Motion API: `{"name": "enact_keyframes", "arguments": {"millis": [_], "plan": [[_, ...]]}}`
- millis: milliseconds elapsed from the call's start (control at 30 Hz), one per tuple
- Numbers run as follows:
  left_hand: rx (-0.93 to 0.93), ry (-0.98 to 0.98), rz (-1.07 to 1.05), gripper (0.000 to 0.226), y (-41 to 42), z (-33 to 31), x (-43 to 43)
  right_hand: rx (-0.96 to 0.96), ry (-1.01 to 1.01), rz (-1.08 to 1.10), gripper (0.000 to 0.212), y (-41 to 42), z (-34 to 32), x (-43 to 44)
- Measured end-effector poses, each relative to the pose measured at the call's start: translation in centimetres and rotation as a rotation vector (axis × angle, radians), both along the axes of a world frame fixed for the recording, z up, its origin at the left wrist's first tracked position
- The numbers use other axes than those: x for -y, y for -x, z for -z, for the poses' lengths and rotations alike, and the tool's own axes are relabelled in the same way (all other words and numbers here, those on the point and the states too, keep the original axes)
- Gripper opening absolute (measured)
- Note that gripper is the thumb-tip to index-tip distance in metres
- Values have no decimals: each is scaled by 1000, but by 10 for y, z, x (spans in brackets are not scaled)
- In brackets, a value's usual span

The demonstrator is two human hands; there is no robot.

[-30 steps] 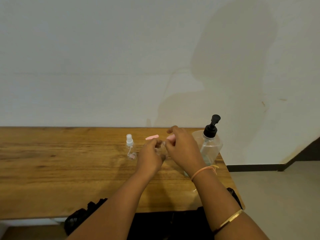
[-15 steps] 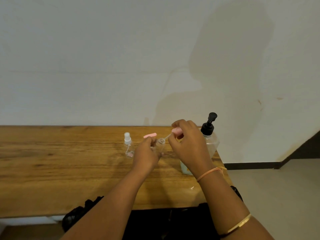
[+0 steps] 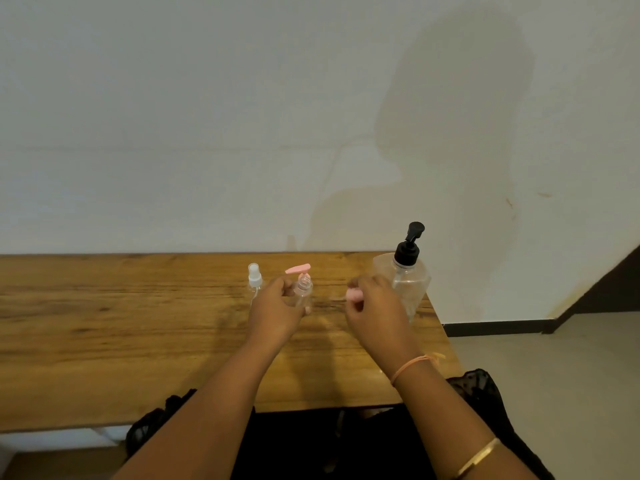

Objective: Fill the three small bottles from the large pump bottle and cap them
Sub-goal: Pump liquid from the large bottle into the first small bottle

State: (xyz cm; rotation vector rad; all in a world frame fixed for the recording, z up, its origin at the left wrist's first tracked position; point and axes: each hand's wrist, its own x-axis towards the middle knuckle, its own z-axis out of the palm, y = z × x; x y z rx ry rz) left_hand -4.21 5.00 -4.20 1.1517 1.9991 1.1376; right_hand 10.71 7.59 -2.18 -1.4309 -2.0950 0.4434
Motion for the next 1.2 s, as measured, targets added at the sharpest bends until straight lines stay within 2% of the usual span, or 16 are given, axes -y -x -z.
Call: {"name": "enact_keyframes", "arguments": {"millis": [100, 267, 500, 833, 1100, 1200], "plan": [[-16, 9, 3, 32, -1, -1, 2, 99, 134, -20, 21, 6, 21, 1], [-23, 15, 27, 31, -3, 1, 4, 228, 223, -32, 28, 16, 52, 3], [-35, 24, 44, 31, -6, 1, 5, 371, 331, 18, 19, 16, 79, 4], [-42, 25, 64, 40, -7, 0, 4, 309, 321, 50, 22, 16, 83, 3], [-68, 4, 71, 36, -10, 0, 8, 234, 353, 81, 31, 13, 68, 3], [-63, -38, 83, 32, -11, -1, 10, 195, 295, 73, 31, 12, 50, 3]]}}
